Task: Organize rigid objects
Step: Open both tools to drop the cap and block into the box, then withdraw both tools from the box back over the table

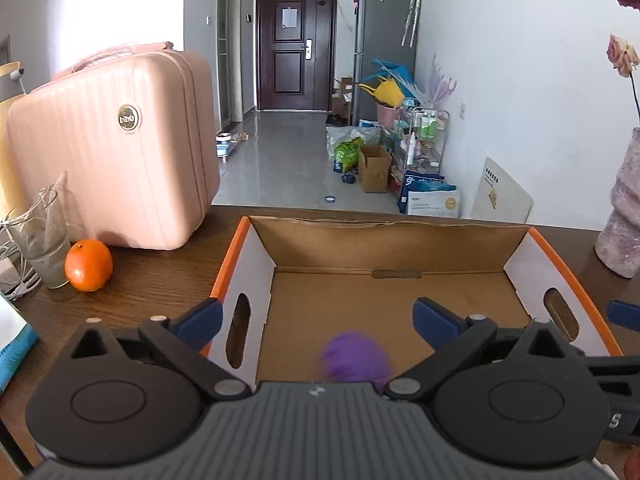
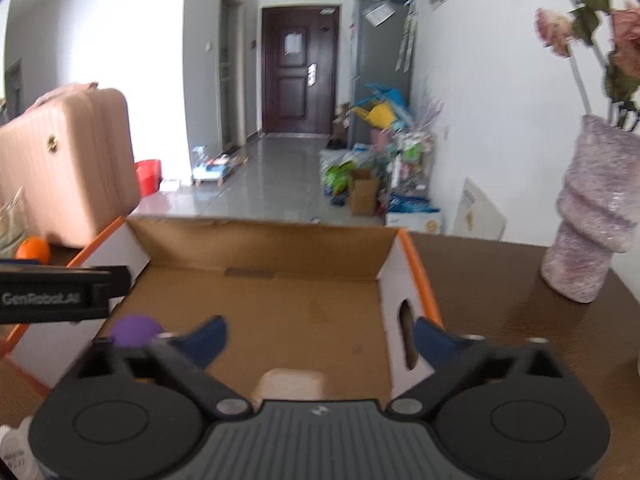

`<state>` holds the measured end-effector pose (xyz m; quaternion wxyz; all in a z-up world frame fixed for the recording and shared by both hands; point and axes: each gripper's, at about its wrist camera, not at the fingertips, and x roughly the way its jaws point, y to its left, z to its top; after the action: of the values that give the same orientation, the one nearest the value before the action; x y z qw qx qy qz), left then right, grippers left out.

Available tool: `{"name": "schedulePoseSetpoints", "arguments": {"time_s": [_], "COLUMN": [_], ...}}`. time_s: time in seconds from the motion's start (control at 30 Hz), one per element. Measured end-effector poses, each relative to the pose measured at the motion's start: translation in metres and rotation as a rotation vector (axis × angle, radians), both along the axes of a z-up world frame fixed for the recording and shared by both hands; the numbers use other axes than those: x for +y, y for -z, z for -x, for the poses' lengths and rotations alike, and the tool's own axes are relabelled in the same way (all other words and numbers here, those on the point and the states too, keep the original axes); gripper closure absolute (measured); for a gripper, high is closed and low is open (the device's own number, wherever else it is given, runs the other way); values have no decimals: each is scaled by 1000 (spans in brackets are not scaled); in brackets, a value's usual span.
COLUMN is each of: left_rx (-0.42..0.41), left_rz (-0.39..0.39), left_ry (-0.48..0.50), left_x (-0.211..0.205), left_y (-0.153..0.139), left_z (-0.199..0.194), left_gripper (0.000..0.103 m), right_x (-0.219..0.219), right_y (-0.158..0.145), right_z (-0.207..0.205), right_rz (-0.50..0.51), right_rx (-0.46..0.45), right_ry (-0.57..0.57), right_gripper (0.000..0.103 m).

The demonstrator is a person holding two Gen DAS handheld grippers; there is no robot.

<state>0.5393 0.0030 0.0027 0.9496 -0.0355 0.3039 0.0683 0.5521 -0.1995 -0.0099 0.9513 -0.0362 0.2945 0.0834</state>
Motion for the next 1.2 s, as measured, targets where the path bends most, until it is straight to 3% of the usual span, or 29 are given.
{"name": "schedulePoseSetpoints", "arguments": {"time_s": [0.57, 0.97, 1.2], "left_rx": [8, -21, -46], "left_rz": [31, 18, 8], "left_ry": [-23, -8, -40], "left_x": [9, 6, 11], "left_y": [-8, -15, -18], "left_z": [10, 63, 116], "left_gripper": [0, 0, 0], "right_x": [-3, -7, -10], "right_y": [-7, -20, -24], "right_z": [10, 67, 116], "right_rz": [11, 30, 56], "right_rx": [-7, -60, -84], "right_ry": [15, 15, 25], "right_gripper": [0, 0, 0]}}
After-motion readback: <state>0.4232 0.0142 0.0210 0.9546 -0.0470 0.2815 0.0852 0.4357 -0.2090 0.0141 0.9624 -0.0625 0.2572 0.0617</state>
